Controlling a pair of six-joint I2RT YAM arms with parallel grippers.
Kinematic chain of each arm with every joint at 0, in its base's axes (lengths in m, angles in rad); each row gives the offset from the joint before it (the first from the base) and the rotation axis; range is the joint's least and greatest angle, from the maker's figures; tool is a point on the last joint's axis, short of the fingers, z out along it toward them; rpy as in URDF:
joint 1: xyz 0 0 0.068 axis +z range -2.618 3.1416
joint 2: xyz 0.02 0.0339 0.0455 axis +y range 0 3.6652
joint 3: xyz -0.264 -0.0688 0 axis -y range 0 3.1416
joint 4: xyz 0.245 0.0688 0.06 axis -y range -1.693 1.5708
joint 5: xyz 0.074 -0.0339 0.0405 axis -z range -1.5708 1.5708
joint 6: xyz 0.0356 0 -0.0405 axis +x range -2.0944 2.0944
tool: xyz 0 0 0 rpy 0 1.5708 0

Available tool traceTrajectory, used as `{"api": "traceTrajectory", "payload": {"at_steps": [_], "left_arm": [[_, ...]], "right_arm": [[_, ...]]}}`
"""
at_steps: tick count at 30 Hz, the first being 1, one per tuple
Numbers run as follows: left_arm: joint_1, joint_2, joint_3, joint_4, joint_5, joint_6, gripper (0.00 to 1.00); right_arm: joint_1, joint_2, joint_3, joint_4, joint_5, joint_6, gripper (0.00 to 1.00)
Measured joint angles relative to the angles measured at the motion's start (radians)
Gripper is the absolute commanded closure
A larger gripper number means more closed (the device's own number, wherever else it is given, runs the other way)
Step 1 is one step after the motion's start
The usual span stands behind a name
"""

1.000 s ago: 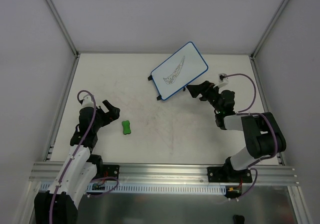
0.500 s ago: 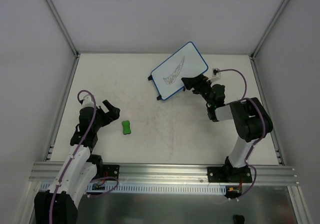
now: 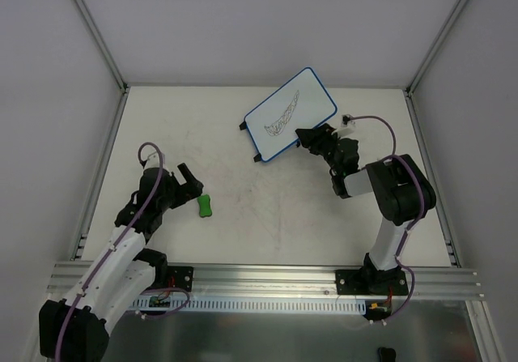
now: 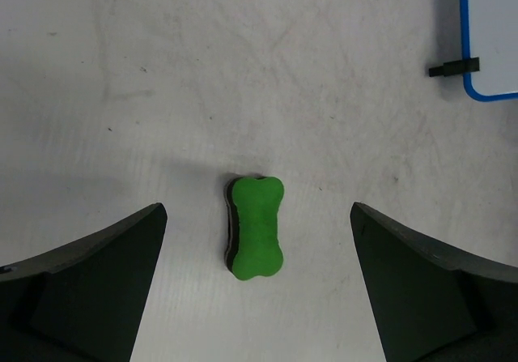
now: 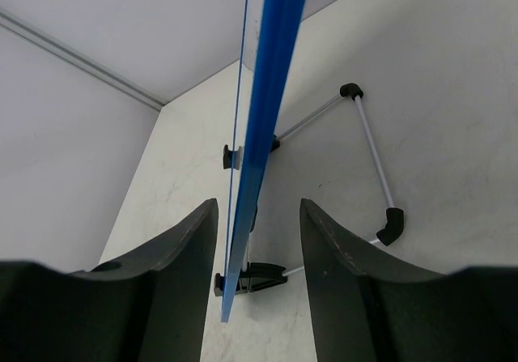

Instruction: Erase the whiteboard

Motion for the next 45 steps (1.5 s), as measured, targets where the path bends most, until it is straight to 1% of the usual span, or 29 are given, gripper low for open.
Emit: {"api": "traceTrajectory", "payload": {"at_steps": [4,8,13,16,17,19,20,21,23,25,26,32,41,44,45], "left_arm": [[-0.082,0.033,0.127,-0.121,-0.038,-0.029,0.01],[-0.088,0.053,0.181,-0.171,-0.045,-0.044,0.01],[-0.089,0.158,0.195,-0.217,-0.047,-0.044,0.01],[-0.095,0.217,0.195,-0.242,-0.052,-0.044,0.01],[-0.1,0.223,0.195,-0.246,-0.054,-0.045,0.01],[-0.114,0.23,0.195,-0.253,-0.064,-0.044,0.01],[-0.119,0.233,0.196,-0.255,-0.068,-0.045,0.01],[-0.124,0.24,0.202,-0.259,-0.072,-0.044,0.01],[-0.14,0.262,0.219,-0.262,-0.079,-0.044,0.01],[-0.153,0.288,0.237,-0.263,-0.086,-0.044,0.01],[-0.166,0.308,0.247,-0.263,-0.089,-0.043,0.01],[-0.186,0.399,0.284,-0.264,-0.09,-0.037,0.01],[-0.198,0.453,0.294,-0.282,-0.092,-0.016,0.01],[-0.21,0.478,0.31,-0.29,-0.09,-0.009,0.06],[-0.218,0.484,0.315,-0.292,-0.091,-0.007,0.09]], "right_arm": [[0.001,0.004,0.0,0.0,0.005,-0.003,0.52],[0.001,0.005,0.001,0.001,0.008,-0.007,0.52],[0.001,0.012,0.024,0.001,0.006,-0.008,0.52],[0.001,0.017,0.035,0.003,0.005,-0.008,0.58],[0.001,0.018,0.036,0.003,0.005,-0.009,0.67],[0.001,0.019,0.039,0.003,0.005,-0.01,0.75],[0.001,0.02,0.04,0.003,0.005,-0.011,0.84],[0.001,0.021,0.04,0.006,0.003,-0.008,0.89],[0.003,0.021,0.044,0.016,-0.002,0.012,0.95],[0.006,0.021,0.055,0.021,-0.009,0.021,0.97],[0.009,0.024,0.058,0.02,-0.009,0.021,1.0],[0.008,0.04,0.07,0.022,-0.009,0.038,1.0],[0.006,0.055,0.078,0.029,-0.007,0.054,1.0],[0.006,0.055,0.078,0.029,-0.005,0.055,1.0],[0.006,0.055,0.078,0.029,-0.005,0.056,1.0]]}}
